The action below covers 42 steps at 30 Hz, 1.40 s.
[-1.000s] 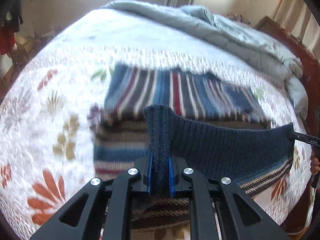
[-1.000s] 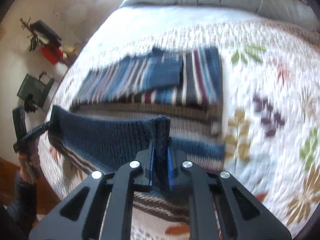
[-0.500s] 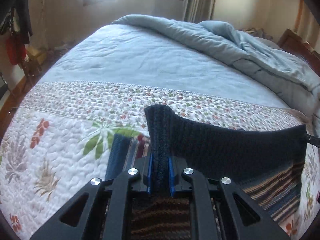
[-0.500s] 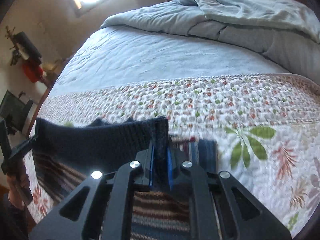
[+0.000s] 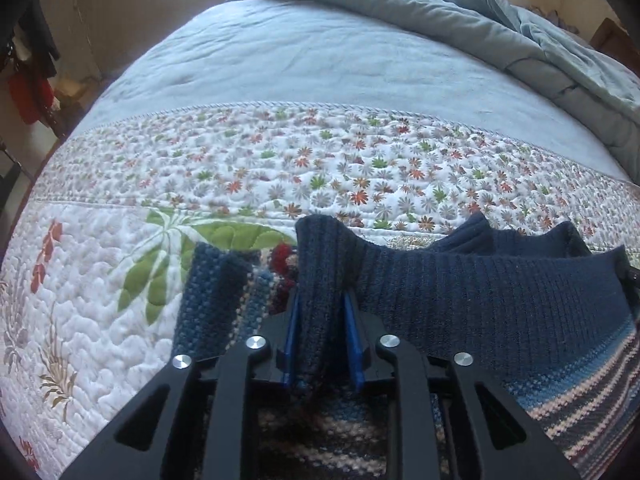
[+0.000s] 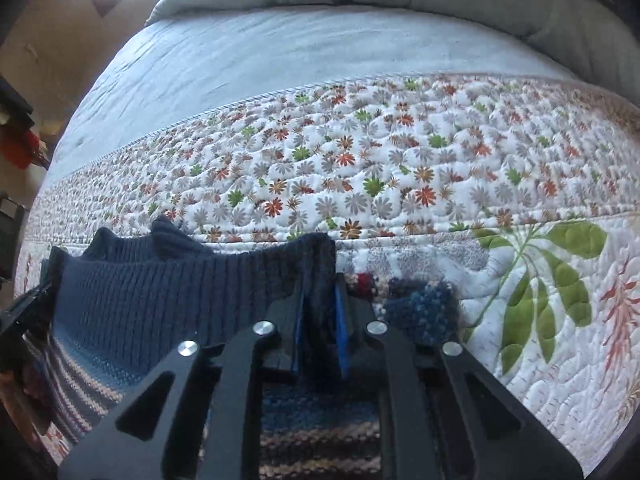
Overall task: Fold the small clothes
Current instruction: 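Lift the hem with both grippers and fold it toward the collar, then open both grippers and release the folded hem onto the sweater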
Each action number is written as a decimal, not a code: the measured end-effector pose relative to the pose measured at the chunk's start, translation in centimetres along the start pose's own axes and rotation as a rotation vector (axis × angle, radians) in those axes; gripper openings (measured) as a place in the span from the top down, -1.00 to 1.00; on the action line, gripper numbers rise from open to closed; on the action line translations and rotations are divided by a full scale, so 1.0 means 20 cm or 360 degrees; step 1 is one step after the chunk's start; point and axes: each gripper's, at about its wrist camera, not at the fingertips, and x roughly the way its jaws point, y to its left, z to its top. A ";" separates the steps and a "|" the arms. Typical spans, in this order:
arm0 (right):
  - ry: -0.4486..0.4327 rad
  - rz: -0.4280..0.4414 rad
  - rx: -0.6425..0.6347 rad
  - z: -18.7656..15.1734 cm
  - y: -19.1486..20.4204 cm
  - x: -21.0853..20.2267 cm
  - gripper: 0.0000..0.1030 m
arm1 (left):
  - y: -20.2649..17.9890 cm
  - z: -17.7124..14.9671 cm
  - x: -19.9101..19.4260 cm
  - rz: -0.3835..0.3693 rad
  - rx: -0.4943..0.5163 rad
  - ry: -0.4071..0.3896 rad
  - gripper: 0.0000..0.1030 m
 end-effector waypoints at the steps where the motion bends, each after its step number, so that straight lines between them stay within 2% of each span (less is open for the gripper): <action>1: -0.0009 0.0005 -0.0016 0.00 0.01 -0.02 0.58 | 0.02 0.00 -0.02 0.0009 -0.0006 0.0002 0.23; 2: -0.0018 0.0004 -0.0029 -0.01 0.01 -0.06 0.56 | 0.04 0.00 -0.05 0.0008 -0.0011 0.0002 0.11; 5: -0.0025 0.0072 -0.0071 -0.06 0.00 -0.23 0.52 | 0.14 -0.05 -0.18 -0.0030 -0.0055 -0.0001 -0.03; 7: -0.0017 0.0128 -0.0102 -0.17 -0.04 -0.37 0.34 | 0.24 -0.13 -0.31 -0.0072 -0.0081 -0.0024 -0.18; 8: -0.0012 0.0154 -0.0113 -0.22 -0.05 -0.42 0.28 | 0.30 -0.21 -0.39 -0.0052 -0.0079 -0.0033 -0.20; 11: 0.0032 0.0196 -0.0159 -0.49 -0.13 -0.58 0.25 | 0.44 -0.40 -0.53 -0.0066 -0.0087 -0.0065 -0.23; 15: 0.0115 0.0262 -0.0124 -0.79 -0.25 -0.64 0.20 | 0.60 -0.70 -0.62 -0.0078 -0.0118 -0.0073 -0.24; 19: 0.0151 0.0278 -0.0085 -0.92 -0.31 -0.60 0.18 | 0.58 -0.85 -0.66 -0.0152 -0.0122 -0.0085 -0.24; 21: 0.0173 0.0372 -0.0034 -0.94 -0.32 -0.57 0.18 | 0.53 -0.87 -0.65 -0.0187 -0.0111 -0.0078 -0.24; 25: 0.0203 0.0377 -0.0067 -0.95 -0.29 -0.54 0.19 | 0.45 -0.86 -0.61 -0.0230 -0.0069 -0.0016 -0.24; 26: 0.0197 0.0362 -0.0092 -0.96 -0.27 -0.54 0.23 | 0.43 -0.85 -0.58 -0.0219 -0.0060 0.0008 -0.24; 27: 0.0192 0.0354 -0.0118 -0.96 -0.26 -0.56 0.38 | 0.41 -0.86 -0.57 -0.0209 -0.0053 0.0012 -0.24; 28: 0.0187 0.0344 -0.0148 -0.97 -0.25 -0.57 0.49 | 0.40 -0.86 -0.56 -0.0192 -0.0036 0.0018 -0.21; 29: 0.0191 0.0334 -0.0174 -0.98 -0.24 -0.56 0.76 | 0.38 -0.85 -0.55 -0.0186 -0.0023 0.0025 -0.17; 30: 0.0204 0.0313 -0.0191 -0.98 -0.23 -0.55 0.81 | 0.37 -0.85 -0.54 -0.0176 -0.0013 0.0032 -0.09; 32: 0.0206 0.0291 -0.0219 -0.98 -0.22 -0.53 0.83 | 0.36 -0.84 -0.51 -0.0123 -0.0001 0.0070 0.42; 34: 0.0193 0.0289 -0.0231 -0.99 -0.21 -0.54 0.84 | 0.37 -0.84 -0.50 -0.0122 -0.0032 0.0090 0.84; 37: 0.0176 0.0316 -0.0218 -1.00 -0.23 -0.61 0.86 | 0.42 -0.83 -0.52 -0.0127 -0.0111 0.0112 0.91; 39: 0.0161 0.0312 -0.0220 -1.02 -0.27 -0.66 0.86 | 0.47 -0.84 -0.55 -0.0085 -0.0137 0.0103 0.92; 42: 0.0235 0.0259 -0.0173 -1.07 -0.33 -0.61 0.86 | 0.52 -0.86 -0.52 -0.0100 -0.0134 0.0106 0.91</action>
